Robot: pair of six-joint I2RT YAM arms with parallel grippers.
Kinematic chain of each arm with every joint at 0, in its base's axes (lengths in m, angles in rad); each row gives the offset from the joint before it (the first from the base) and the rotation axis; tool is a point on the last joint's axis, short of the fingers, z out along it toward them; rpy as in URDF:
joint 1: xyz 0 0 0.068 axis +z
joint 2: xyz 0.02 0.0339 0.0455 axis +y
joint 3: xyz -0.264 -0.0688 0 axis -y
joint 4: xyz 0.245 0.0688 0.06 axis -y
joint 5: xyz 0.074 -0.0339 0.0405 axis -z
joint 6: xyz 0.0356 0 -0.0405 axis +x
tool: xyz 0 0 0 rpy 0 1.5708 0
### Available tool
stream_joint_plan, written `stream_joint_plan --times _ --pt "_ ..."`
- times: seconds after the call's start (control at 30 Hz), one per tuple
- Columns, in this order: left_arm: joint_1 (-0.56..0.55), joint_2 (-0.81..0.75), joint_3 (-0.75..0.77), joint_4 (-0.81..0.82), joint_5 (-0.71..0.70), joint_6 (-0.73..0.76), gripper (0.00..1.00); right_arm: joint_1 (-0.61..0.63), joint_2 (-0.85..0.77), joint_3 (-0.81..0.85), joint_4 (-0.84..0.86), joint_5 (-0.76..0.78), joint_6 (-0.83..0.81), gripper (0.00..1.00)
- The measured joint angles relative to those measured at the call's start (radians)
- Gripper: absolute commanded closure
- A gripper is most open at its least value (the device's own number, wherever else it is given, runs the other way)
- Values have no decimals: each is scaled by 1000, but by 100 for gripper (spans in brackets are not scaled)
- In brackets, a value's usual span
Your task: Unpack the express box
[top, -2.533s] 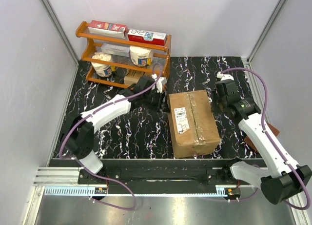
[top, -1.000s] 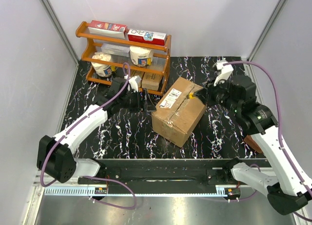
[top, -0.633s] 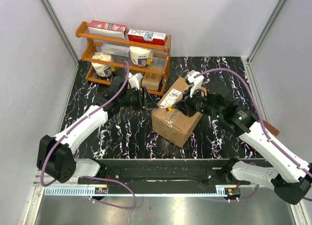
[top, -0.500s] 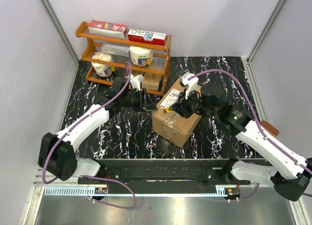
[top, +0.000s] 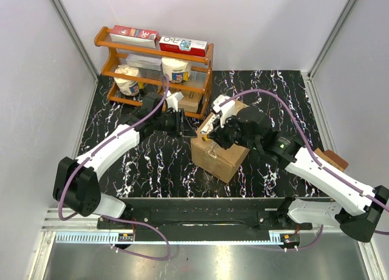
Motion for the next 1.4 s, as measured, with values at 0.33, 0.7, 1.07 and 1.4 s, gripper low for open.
stream_joint_plan --times 0.33,0.7,1.07,1.4 --pt "0 77 97 -65 10 75 100 44 29 0 4 87 -54 100" --pt "3 136 194 -127 -4 190 100 116 53 -1 31 173 -122 100" --pt "13 145 211 -142 -3 240 100 179 50 -71 82 278 -186 100" --pt "10 145 212 -140 1 242 100 182 -3 -119 96 285 -185 100"
